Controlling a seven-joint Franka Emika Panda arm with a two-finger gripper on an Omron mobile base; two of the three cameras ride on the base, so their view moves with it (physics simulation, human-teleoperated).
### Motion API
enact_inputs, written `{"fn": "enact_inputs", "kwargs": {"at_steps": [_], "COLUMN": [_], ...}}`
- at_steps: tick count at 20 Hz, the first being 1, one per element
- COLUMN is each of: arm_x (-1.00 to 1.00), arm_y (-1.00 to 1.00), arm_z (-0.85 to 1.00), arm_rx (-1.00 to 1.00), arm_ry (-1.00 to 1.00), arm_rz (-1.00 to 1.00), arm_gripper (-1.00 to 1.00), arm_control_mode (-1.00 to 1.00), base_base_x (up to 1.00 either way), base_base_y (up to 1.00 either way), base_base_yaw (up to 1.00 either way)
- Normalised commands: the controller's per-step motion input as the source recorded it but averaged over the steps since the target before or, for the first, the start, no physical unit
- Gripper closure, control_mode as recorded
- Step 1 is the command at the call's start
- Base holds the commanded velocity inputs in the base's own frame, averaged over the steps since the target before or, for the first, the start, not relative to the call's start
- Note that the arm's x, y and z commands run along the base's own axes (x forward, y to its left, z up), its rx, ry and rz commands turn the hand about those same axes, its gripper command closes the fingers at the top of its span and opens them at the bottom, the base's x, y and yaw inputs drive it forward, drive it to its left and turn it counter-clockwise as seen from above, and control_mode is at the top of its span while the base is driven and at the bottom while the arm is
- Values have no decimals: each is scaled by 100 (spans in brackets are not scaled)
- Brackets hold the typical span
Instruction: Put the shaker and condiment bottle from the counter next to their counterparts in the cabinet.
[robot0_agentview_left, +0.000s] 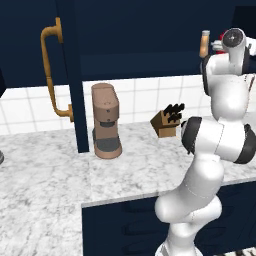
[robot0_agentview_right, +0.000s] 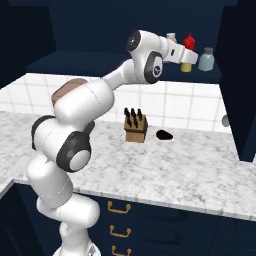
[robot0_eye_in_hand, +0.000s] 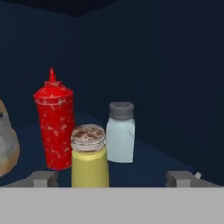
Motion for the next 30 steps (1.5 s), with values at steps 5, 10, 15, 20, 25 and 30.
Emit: {"fn": "enact_inputs", "kwargs": {"at_steps": [5, 10, 15, 20, 25, 30], "arm_x": [-38, -76, -100, -100, -100, -79], "arm_y": [55, 53, 11, 0, 0, 0], "arm_z": [-1, -29, -41, -35, -58, -100], "arm_rx": [-12, -10, -6, -3, -1, -25], "arm_ry": [-1, 0, 0, 0, 1, 23], "arm_rz": [11, 6, 0, -2, -1, 0], "arm_gripper": [-100, -100, -100, -100, -100, -100], "arm_control_mode": [-100, -100, -100, -100, -100, -100], "base_base_x": [0, 0, 0, 0, 0, 0], "base_base_y": [0, 0, 0, 0, 0, 0], "base_base_yaw": [0, 0, 0, 0, 0, 0]}}
